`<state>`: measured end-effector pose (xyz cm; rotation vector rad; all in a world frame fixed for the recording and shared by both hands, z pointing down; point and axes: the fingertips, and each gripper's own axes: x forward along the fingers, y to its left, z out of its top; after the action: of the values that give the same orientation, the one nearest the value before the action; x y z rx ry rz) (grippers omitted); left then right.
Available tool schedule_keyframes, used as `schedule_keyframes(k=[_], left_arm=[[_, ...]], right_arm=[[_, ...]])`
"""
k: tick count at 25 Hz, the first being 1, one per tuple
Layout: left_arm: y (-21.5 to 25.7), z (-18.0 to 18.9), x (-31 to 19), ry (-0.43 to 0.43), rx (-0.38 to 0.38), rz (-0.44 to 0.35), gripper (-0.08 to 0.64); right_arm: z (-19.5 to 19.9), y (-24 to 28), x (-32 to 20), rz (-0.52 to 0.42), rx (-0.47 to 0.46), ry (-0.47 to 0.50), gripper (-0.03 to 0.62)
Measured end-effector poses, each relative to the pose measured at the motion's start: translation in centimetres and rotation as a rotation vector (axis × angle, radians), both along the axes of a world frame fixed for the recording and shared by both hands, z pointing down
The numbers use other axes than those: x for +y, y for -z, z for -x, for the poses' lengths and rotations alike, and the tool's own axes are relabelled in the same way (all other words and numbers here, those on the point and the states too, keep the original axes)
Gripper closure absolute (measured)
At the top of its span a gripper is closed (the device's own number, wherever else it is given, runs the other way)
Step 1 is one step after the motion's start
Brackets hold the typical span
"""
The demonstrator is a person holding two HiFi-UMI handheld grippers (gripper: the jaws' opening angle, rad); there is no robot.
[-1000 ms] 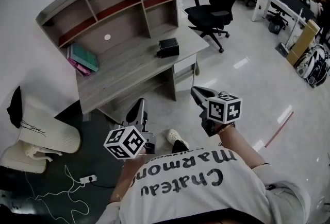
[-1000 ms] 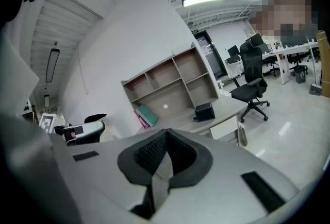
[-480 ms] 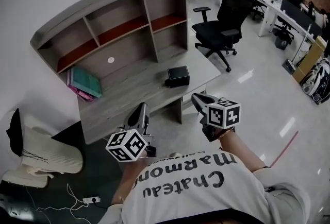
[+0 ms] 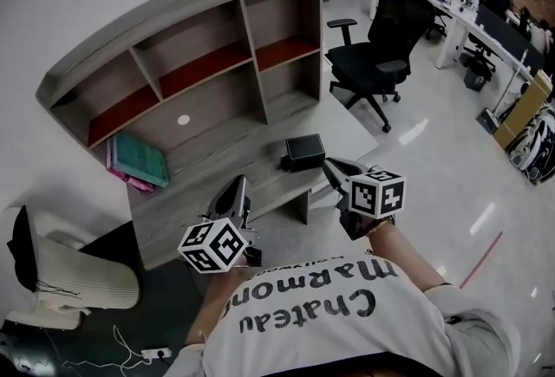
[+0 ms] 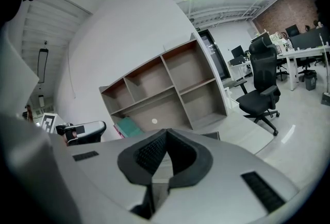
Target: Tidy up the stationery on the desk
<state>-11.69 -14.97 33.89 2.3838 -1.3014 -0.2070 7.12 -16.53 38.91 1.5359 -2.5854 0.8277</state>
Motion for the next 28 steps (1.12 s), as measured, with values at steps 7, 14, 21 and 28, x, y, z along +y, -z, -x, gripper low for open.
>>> schedule_keyframes(k=[7, 14, 21, 28], left_arm=[[-0.1, 0.8, -3.4, 0.008, 0.007, 0.008, 0.543], [-1.5, 1.9, -5.7, 0.019, 0.019, 0.053, 0.543], [-3.2, 2.7, -7.0, 0.026, 0.031, 0.09, 0.543], [-5.3, 5.0, -6.6, 0.068, 0.038, 0.127, 0.543]], right_arm=[[0.5, 0.3, -3.7, -0.004, 0.003, 0.004, 0.575], [1.0, -1.2, -6.2, 0.041, -0.005, 0.003, 0.575], [1.3, -3.0, -7.4, 0.084, 0.012, 0.013, 0.575], [1.4, -5.6, -7.8, 0.129, 0.036, 0.008, 0.575]])
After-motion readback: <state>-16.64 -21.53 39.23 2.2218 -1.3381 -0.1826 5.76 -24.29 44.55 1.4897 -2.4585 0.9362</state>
